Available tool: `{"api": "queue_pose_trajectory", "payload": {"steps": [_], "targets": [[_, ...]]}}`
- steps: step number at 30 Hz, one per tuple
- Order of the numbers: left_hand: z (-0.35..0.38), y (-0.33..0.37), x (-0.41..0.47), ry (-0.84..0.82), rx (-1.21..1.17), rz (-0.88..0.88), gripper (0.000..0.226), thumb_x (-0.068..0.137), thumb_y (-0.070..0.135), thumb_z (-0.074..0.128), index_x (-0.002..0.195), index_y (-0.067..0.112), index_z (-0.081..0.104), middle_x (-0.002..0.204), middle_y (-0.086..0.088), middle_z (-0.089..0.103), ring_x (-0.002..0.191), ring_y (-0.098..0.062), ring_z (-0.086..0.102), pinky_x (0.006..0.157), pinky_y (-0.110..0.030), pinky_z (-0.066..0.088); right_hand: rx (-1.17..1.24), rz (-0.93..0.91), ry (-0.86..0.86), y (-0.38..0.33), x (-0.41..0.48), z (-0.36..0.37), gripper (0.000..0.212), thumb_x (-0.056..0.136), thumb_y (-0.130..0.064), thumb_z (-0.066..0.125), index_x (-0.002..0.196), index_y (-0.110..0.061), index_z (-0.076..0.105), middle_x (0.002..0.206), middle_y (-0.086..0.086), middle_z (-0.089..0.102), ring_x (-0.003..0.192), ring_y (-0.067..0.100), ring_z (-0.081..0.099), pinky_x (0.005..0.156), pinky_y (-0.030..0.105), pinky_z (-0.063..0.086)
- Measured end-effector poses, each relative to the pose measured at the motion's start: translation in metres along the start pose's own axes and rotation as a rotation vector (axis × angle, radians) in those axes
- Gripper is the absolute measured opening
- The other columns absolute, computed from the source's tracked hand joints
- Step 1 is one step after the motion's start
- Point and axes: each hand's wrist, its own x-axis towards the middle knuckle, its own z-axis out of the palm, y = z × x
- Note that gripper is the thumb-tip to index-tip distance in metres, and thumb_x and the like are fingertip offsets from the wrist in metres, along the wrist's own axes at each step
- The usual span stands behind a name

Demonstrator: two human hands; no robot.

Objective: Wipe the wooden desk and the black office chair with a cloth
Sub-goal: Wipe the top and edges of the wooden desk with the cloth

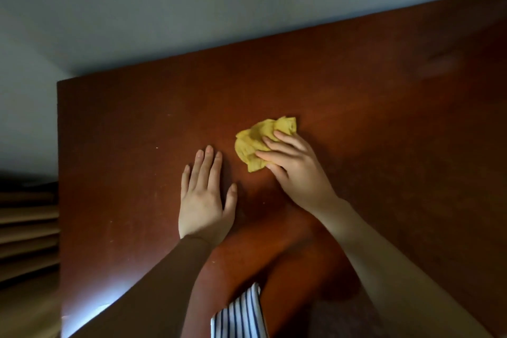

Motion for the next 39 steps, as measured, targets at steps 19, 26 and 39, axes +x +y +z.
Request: {"api": "queue_pose_trajectory", "payload": {"steps": [19, 26, 39], "targets": [[-0.026, 0.084, 0.111, -0.11, -0.054, -0.11, 0.052, 0.097, 0.035, 0.042, 0.146, 0.022, 0.031, 0.157, -0.001, 0.017, 0.146, -0.018, 0.006, 0.118, -0.036, 0.004, -0.143, 0.488, 0.203, 0.207, 0.084, -0.133, 0.033, 0.094, -0.006, 0.052, 0.125, -0.01, 0.061, 0.136, 0.013, 0.053, 0.134, 0.03, 0.037, 0.11, 0.028, 0.024], [-0.013, 0.114, 0.138, -0.123, -0.138, -0.081, 0.055, 0.097, 0.035, 0.043, 0.148, 0.024, 0.025, 0.159, 0.002, 0.009, 0.146, -0.014, -0.003, 0.118, -0.036, 0.002, -0.25, 0.721, 0.314, 0.217, 0.152, -0.118, 0.035, 0.097, -0.018, 0.046, 0.128, -0.027, 0.059, 0.14, 0.0, 0.049, 0.136, 0.023, 0.031, 0.113, 0.034, 0.019], [-0.015, 0.095, 0.104, -0.189, -0.162, -0.049, 0.056, 0.098, 0.027, 0.042, 0.149, 0.026, 0.019, 0.159, 0.006, 0.004, 0.144, -0.01, -0.01, 0.113, -0.029, -0.011, -0.218, 0.283, 0.063, 0.15, 0.148, -0.067, 0.034, 0.095, -0.021, 0.049, 0.127, -0.028, 0.06, 0.141, -0.001, 0.05, 0.137, 0.021, 0.033, 0.113, 0.037, 0.019]]}}
